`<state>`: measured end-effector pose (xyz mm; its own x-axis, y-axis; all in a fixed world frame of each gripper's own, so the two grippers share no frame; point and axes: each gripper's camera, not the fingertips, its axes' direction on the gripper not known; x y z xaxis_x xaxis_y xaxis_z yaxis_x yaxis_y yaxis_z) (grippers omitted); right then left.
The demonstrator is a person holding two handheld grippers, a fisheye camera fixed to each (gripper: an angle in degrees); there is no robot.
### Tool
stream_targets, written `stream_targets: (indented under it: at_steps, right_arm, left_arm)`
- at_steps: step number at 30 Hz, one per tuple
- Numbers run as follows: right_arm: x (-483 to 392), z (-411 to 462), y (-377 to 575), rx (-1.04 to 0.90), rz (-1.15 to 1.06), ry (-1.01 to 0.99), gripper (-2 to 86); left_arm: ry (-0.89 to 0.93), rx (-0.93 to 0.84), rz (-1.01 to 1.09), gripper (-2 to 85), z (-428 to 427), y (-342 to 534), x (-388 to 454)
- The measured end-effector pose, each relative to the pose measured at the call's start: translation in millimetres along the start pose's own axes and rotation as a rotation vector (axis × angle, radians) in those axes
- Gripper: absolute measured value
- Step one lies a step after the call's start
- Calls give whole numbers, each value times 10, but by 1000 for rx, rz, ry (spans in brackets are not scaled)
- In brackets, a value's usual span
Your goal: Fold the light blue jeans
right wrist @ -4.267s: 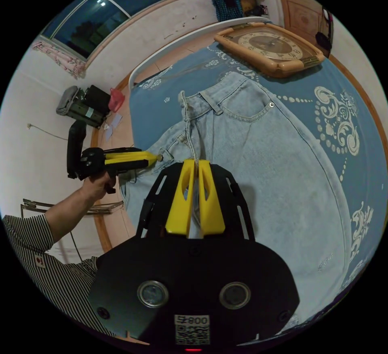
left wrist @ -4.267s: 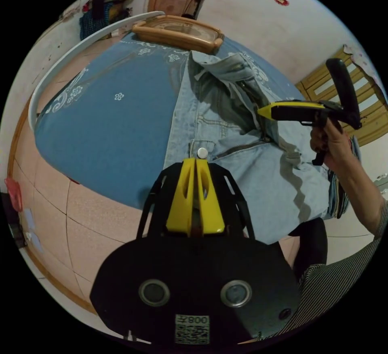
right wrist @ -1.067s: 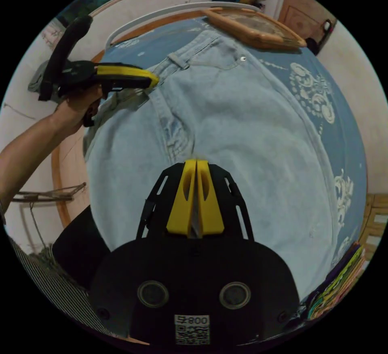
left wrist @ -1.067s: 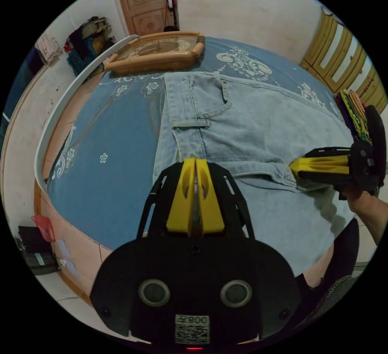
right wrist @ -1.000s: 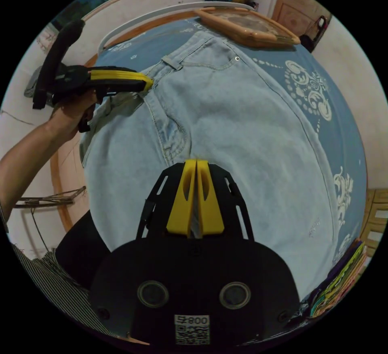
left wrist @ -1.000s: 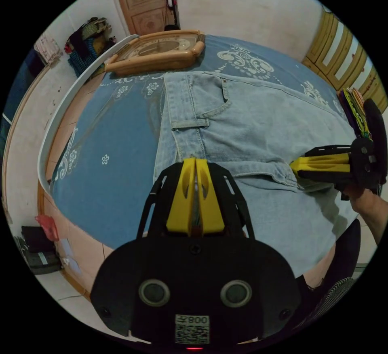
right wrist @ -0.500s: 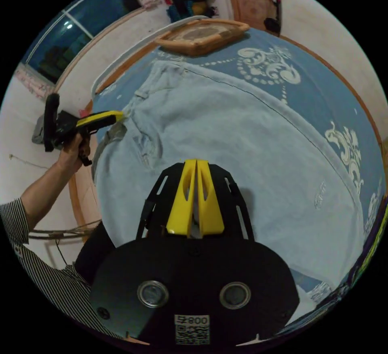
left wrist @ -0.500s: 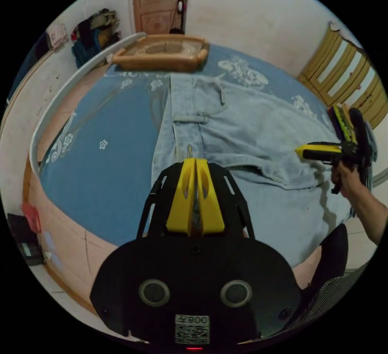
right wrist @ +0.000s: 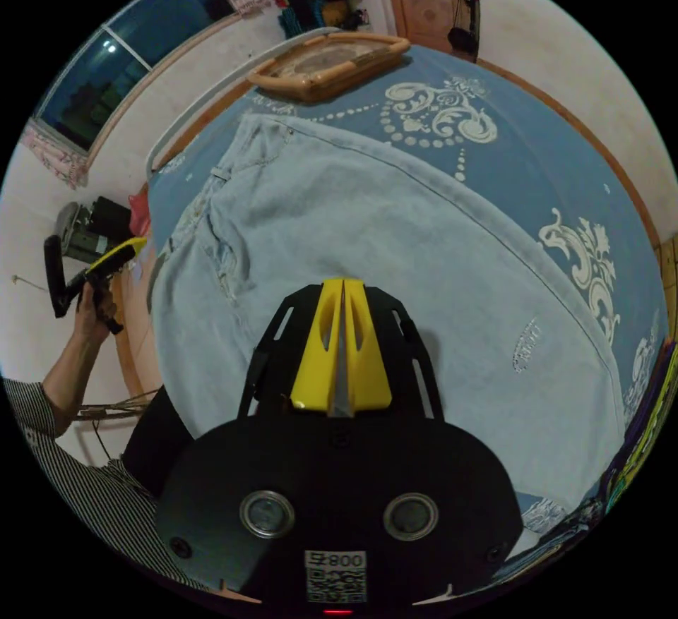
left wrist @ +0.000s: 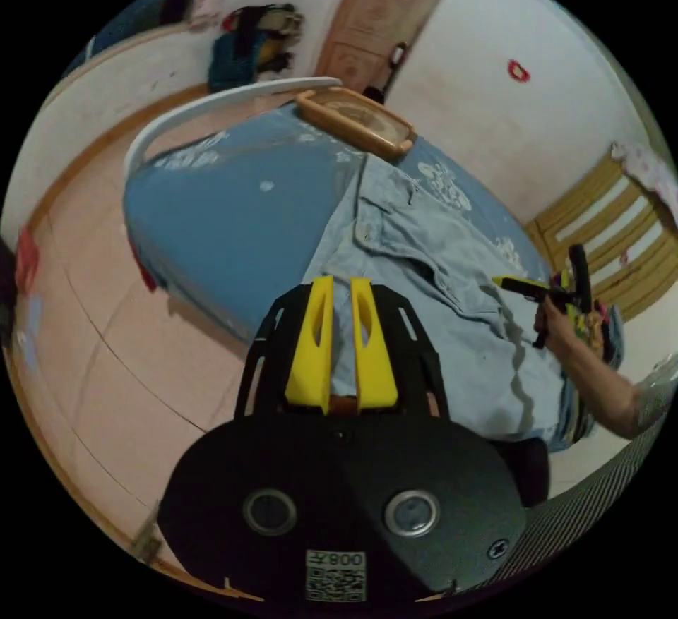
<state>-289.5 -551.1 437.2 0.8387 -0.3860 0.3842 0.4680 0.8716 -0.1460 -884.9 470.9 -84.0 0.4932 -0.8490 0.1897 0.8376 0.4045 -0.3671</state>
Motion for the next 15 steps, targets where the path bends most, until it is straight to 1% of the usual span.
stream_targets:
  at_steps: [2, 3, 5, 6, 8, 9, 11, 15]
  right_arm:
    - [-2, -119, 171, 23, -29, -17, -1]
    - [-5, -188, 293, 39, -34, -29, -1]
    - [-14, -244, 464, 48, -37, -79, 0]
    - [-32, -244, 556, 30, -44, -89, 0]
    - [-49, -221, 656, 4, -46, -72, 0]
    - [-46, -193, 690, -27, -48, -67, 0]
    - [-18, -170, 707, -50, -36, -51, 0]
    - [86, -234, 641, -44, -15, 8, 0]
  left_arm:
    - [65, -23, -176, 84, -80, 345, -438]
    - [81, -38, -223, 90, -70, 424, -532]
    - [211, -96, -371, 101, 53, 661, -818]
    - [247, -101, -402, 100, 94, 700, -867]
    - [477, -79, -478, 82, 269, 743, -988]
    - [501, -81, -500, 73, 303, 736, -1007]
    - [492, -73, -510, 45, 294, 656, -1033]
    - [508, -8, -438, 30, 44, 531, -1064]
